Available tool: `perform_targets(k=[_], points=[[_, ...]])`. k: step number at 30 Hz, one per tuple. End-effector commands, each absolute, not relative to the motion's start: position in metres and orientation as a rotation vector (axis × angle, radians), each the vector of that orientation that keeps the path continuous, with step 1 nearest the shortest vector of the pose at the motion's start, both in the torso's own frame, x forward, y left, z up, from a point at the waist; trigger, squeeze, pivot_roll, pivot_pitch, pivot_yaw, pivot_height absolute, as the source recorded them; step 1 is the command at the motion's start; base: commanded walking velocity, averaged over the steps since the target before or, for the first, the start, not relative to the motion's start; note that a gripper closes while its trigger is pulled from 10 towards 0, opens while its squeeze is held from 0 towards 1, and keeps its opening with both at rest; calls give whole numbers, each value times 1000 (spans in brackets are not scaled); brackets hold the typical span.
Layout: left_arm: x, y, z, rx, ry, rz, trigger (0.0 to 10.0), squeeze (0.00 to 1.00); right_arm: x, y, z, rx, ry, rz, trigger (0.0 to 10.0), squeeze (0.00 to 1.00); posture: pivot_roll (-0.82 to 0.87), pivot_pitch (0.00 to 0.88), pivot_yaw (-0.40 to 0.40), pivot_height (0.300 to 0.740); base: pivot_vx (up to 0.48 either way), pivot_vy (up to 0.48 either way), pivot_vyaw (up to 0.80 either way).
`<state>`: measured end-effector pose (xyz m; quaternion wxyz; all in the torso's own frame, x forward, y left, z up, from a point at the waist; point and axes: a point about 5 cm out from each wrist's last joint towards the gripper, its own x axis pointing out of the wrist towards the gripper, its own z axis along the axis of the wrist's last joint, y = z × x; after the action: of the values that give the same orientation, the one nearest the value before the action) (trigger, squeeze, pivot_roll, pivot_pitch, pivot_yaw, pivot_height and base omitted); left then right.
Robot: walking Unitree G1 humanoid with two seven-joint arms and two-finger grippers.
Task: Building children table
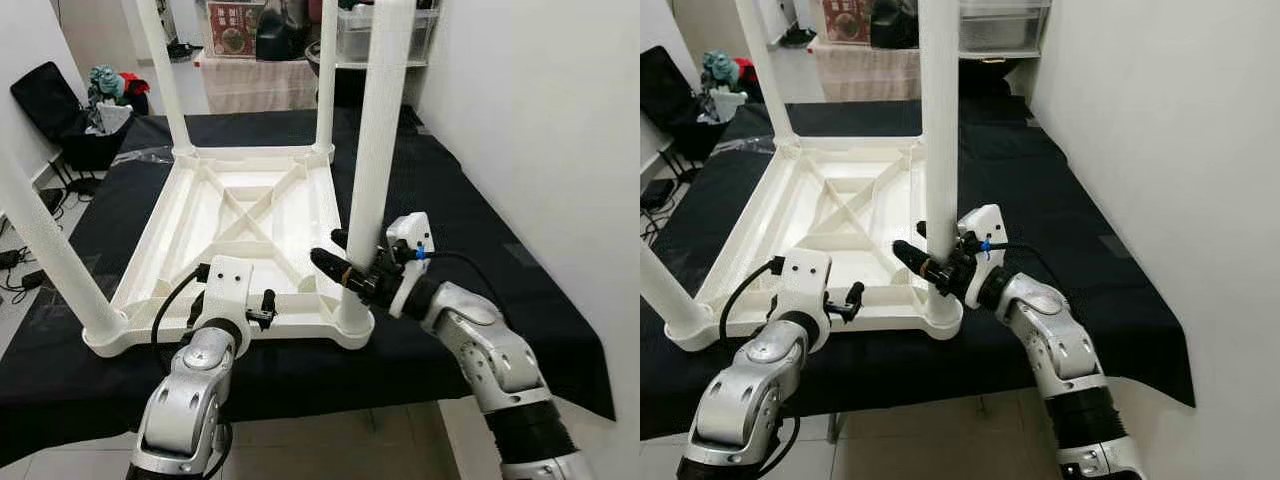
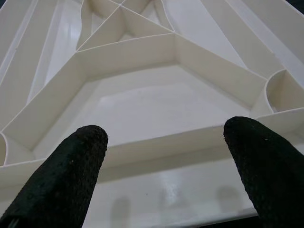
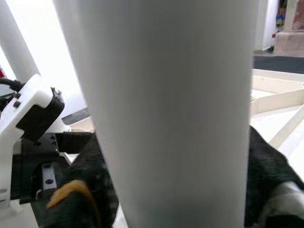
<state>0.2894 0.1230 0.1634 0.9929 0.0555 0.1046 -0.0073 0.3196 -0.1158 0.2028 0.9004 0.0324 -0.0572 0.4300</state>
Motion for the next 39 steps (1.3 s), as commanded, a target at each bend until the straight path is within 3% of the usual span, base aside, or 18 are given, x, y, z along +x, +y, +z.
perform_targets(k=[1,2,3,12,20,39], points=[[292,125,162,132,205,-4,10000,0,323,-113,216,70,-174,871,10000,1000,63,49,-13,740,0,0,0],[292,125,162,132,205,-4,10000,0,323,-113,216,70,-174,871,10000,1000,63,49,-13,740,0,0,0],[293,125,162,135,198,-1,10000,0,325,-116,224,66,-199,846,10000,0,61,44,-11,740,0,0,0],[297,127,160,139,179,15,10000,0,329,-132,266,51,-335,735,10000,0,56,38,-4,740,0,0,0],[298,129,158,179,158,19,10000,0,330,-150,325,22,-529,403,10000,0,51,36,8,740,0,0,0],[300,136,156,190,142,55,10000,0,337,-152,379,30,-542,208,10000,0,50,36,6,740,0,0,0]])
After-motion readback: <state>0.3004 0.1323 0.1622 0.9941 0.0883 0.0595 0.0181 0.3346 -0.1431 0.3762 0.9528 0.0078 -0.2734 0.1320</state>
